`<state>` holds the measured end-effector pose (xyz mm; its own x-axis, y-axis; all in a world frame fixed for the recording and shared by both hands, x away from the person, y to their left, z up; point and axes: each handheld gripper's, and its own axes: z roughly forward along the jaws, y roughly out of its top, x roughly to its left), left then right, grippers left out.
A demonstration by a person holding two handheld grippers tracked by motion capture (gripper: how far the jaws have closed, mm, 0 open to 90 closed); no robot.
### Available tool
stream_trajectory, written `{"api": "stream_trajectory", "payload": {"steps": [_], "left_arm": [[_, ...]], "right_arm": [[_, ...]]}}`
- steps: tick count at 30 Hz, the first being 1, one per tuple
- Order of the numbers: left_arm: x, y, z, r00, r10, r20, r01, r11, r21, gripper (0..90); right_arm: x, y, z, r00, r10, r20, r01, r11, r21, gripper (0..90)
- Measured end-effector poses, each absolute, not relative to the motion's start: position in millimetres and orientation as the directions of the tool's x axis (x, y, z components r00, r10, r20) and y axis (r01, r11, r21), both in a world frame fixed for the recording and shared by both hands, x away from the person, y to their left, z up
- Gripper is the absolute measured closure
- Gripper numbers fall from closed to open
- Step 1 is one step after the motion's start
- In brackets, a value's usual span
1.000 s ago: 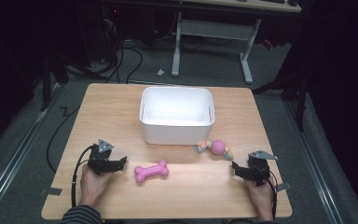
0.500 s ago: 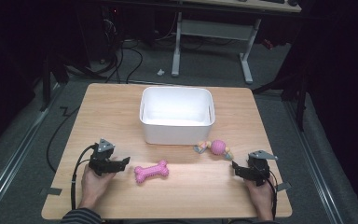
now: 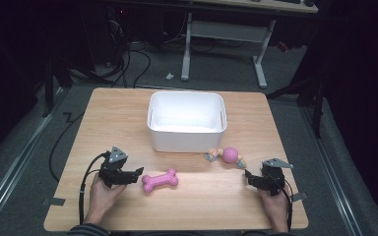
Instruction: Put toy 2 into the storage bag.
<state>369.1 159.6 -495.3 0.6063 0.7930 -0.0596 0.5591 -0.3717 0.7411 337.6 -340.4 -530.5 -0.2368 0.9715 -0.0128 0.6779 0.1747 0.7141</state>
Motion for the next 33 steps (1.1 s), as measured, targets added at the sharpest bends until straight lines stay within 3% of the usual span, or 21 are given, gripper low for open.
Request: {"api": "stream_trajectory", "payload": {"steps": [8, 33], "left_arm": [[357, 150, -486, 0.648, 0.76, -0.055, 0.525, -0.393, 0.755, 28.0], [351, 100, -494, 0.756, 0.654, -0.021, 0.49, -0.545, 0.68, 30.4]], "right_arm": [[337, -340, -530, -0.234, 0.972, -0.012, 0.68, 0.173, 0.713, 22.8], [337, -340, -531, -0.235, 0.972, -0.015, 0.677, 0.174, 0.715, 23.1]]}}
